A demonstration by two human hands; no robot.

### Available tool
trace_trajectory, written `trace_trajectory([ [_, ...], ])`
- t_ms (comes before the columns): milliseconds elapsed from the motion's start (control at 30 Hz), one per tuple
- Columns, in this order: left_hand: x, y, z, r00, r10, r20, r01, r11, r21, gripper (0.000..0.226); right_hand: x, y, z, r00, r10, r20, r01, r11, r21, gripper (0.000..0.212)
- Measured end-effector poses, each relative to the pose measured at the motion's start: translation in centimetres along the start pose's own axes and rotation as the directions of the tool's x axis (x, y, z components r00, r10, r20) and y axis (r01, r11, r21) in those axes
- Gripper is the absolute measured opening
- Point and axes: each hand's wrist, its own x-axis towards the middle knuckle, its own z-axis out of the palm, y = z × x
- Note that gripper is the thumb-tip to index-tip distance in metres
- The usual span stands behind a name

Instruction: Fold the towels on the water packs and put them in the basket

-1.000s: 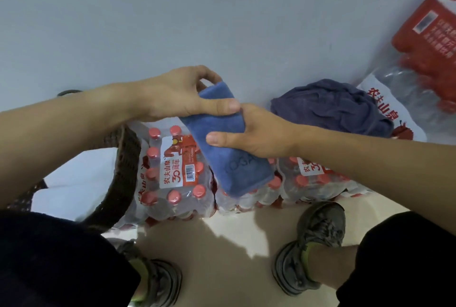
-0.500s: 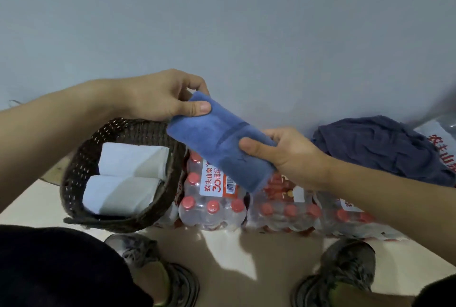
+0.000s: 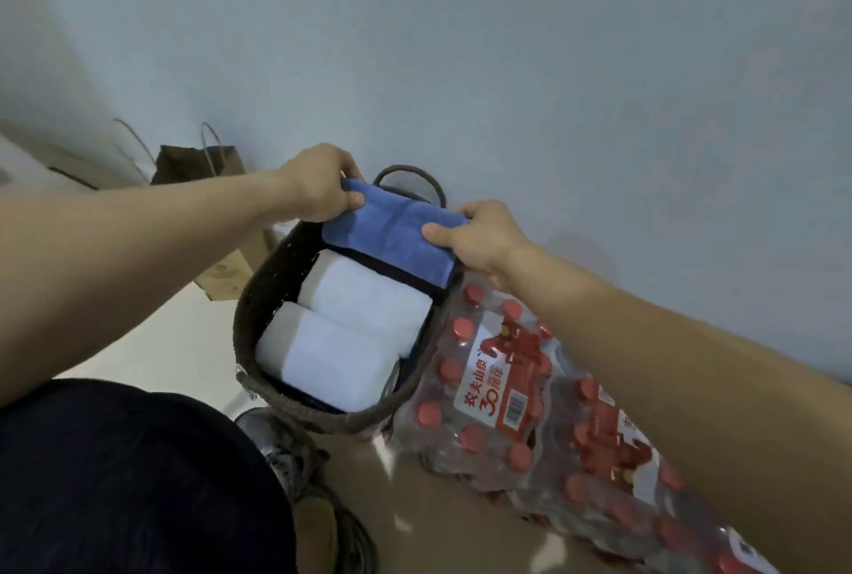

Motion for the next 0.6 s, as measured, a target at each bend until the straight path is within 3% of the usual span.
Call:
trace_trajectory([
  [133,1.2,-0.7,0.7,0.998,0.054,-0.015,-0.052,0.994,0.099,0.024,2.6,-1.3,0.7,0.994,0.004,0.111,0.028,0.956,-0.292,0.022],
  [233,1.8,-0.3,1.4,0.991,0.125,0.057,-0.134,0.972,0.195,0.025,3.4,-2.3,0.4,0.969,0.092,0.229,-0.001,0.929,-0.370,0.039],
  [433,2.2,0.6,1.8,0.967,0.144,0.211,-0.206,0.929,0.309,0.022,3.7,-3.9,0.5,0.932,0.154,0.328,0.033,0.865,-0.500,0.039],
  [500,2.3,0.8,1.7,0.964,0.144,0.223,-0.213,0.922,0.322,0.022,3.6,-4.0,0.2,0.956,0.087,0.279,0.082,0.837,-0.541,0.034],
  [600,2.2,1.1,2.0,0.959,0.119,0.256,-0.211,0.906,0.367,0.023,3.0,-3.6,0.0,0.969,-0.215,0.122,0.244,0.761,-0.600,0.008],
])
